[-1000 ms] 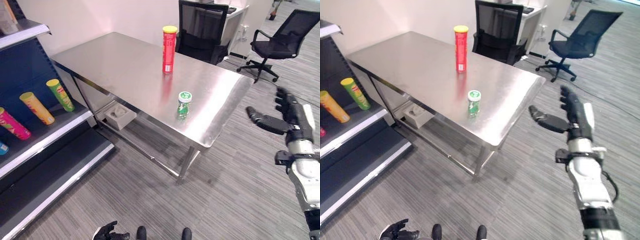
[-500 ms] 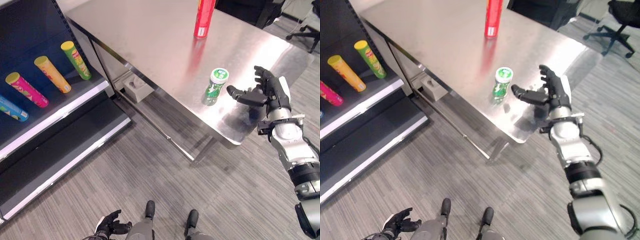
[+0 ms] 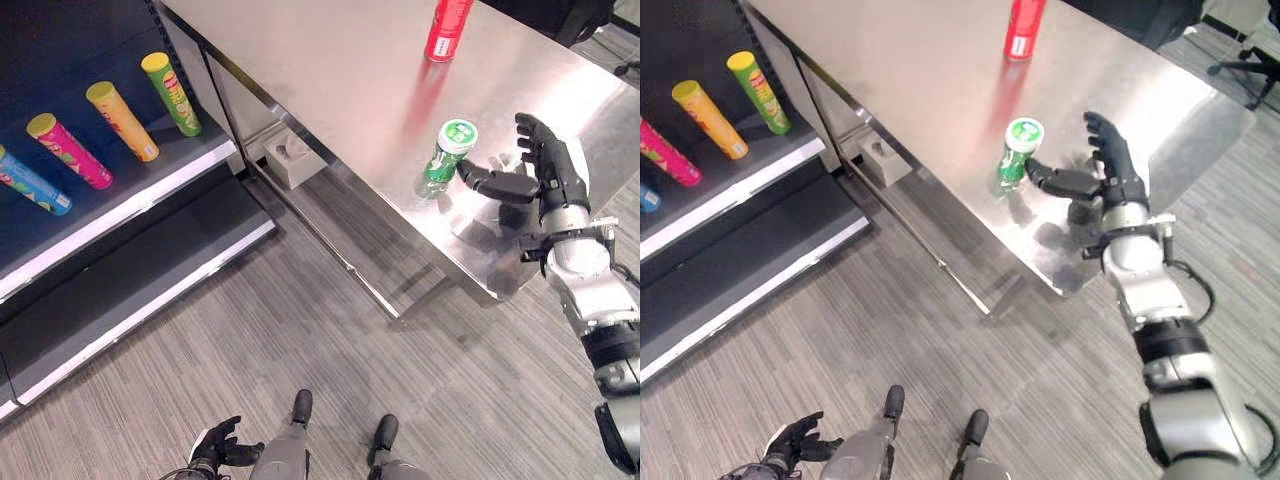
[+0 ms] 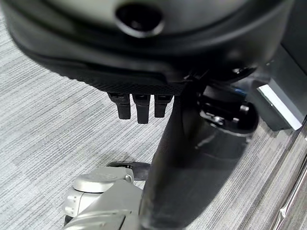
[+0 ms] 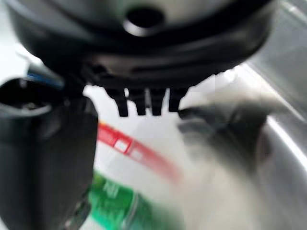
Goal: Put the goods on the table back onto the shelves and tidy them up.
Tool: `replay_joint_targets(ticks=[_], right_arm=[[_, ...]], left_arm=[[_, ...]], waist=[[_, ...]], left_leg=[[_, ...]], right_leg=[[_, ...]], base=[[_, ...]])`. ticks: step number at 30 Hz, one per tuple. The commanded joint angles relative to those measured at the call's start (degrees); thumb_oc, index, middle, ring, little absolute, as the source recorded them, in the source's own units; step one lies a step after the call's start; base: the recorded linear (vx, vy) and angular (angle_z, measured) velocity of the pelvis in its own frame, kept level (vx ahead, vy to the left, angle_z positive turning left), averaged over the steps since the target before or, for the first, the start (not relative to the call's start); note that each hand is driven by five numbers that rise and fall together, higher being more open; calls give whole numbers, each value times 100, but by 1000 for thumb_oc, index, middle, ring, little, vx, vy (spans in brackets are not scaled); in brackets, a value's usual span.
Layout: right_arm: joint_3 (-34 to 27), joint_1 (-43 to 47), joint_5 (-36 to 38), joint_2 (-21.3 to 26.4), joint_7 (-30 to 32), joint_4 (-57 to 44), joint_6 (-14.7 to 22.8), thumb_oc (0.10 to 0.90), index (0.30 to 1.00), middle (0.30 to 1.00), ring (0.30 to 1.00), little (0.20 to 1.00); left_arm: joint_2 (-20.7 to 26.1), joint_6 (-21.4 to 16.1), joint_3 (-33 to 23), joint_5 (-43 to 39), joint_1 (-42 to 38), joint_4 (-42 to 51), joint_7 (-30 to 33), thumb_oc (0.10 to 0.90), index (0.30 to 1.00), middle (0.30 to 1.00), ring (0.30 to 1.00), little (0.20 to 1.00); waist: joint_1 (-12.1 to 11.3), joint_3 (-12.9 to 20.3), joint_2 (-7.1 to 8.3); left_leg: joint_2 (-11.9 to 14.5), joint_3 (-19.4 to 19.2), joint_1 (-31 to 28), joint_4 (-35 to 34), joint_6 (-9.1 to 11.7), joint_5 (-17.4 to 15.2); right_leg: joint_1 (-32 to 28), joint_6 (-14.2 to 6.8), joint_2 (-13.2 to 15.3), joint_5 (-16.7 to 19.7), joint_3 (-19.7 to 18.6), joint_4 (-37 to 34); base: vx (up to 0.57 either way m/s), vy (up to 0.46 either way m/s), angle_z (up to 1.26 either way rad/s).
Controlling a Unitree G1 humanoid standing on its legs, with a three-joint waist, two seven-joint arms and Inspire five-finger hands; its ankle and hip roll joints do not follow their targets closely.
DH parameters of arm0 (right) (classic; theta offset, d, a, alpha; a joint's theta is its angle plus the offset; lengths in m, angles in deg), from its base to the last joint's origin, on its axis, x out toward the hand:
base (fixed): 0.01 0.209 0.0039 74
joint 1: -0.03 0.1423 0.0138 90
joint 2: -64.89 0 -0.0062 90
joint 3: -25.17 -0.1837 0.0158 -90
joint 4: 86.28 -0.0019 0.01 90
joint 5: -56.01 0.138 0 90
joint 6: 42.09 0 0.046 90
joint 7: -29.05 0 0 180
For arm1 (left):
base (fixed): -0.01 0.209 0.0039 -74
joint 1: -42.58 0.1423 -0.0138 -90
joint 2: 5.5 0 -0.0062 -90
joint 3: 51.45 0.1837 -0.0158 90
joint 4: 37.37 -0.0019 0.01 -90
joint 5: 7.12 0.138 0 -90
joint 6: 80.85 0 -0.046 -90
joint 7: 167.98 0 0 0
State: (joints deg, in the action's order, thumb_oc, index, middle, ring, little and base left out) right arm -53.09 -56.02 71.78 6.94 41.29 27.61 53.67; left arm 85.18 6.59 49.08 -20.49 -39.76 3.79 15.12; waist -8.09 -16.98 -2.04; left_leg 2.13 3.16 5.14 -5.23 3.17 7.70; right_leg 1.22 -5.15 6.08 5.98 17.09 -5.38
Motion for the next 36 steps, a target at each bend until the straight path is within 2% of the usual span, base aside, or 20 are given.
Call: replay_joint_targets(ticks=[1, 6, 14, 20, 21, 22, 29, 36], right_arm=[[-38, 421, -78, 444, 76, -394, 415, 800, 900, 900, 900, 900], [144, 288, -99, 520, -239, -685, 418, 800, 900, 900, 900, 900], [849, 1225, -346, 433, -4, -101, 250, 800, 900, 900, 900, 900], [982, 1558, -551, 386, 201, 190, 146, 800, 900, 900, 900, 900], [1020, 1634, -624, 349, 258, 286, 87, 533, 500, 500, 500, 500], [1016, 1672, -643, 315, 308, 333, 65, 400, 300, 300, 300, 300], [915, 1621, -666, 225, 378, 188, 49, 400, 300, 300, 300, 300], [544, 1167, -775, 274, 419, -431, 85, 400, 300, 300, 300, 300]], left_arm=[[218, -182, 214, 56, -85, -8, 67, 800, 900, 900, 900, 900], [231, -191, 189, 96, -41, 74, 14, 800, 900, 900, 900, 900], [257, -196, 199, 5, -5, 43, 136, 800, 900, 900, 900, 900], [282, -187, 181, 9, -4, -13, 214, 800, 900, 900, 900, 900], [286, -179, 187, -9, -6, -1, 234, 800, 900, 900, 900, 900], [283, -174, 179, -25, -21, -13, 253, 800, 900, 900, 900, 900], [279, -150, 115, -59, -20, -39, 306, 800, 900, 900, 900, 900], [258, -109, -8, 25, 16, -22, 302, 800, 900, 900, 900, 900]], waist=[[-13, 295, 218], [13, 306, 235], [-90, 291, 271], [-159, 272, 270], [-178, 266, 263], [-186, 264, 264], [-196, 262, 293], [-118, 313, 327]], left_leg=[[37, -15, -242, 23, 170, -605], [42, -62, -295, 23, 163, -640], [40, -48, -276, 23, 144, -632], [11, 2, -222, 23, 136, -621], [4, 17, -209, 23, 130, -621], [-2, 24, -203, 23, 125, -619], [1, 29, -207, 23, 109, -633], [29, -48, -335, 23, 98, -701]], right_leg=[[-227, -495, 365, -330, -212, 38], [-252, -513, 380, -325, -224, 38], [-226, -514, 391, -320, -223, 38], [-210, -528, 417, -312, -168, 38], [-200, -527, 422, -308, -162, 38], [-197, -526, 423, -304, -167, 38], [-201, -520, 417, -315, -190, 38], [-265, -515, 402, -345, -255, 38]], base=[[0, 0, 0], [0, 0, 0], [2, 1, -1], [0, 2, 1], [6, 11, 9], [4, 8, 8], [0, 0, 0], [3, -5, -1]])
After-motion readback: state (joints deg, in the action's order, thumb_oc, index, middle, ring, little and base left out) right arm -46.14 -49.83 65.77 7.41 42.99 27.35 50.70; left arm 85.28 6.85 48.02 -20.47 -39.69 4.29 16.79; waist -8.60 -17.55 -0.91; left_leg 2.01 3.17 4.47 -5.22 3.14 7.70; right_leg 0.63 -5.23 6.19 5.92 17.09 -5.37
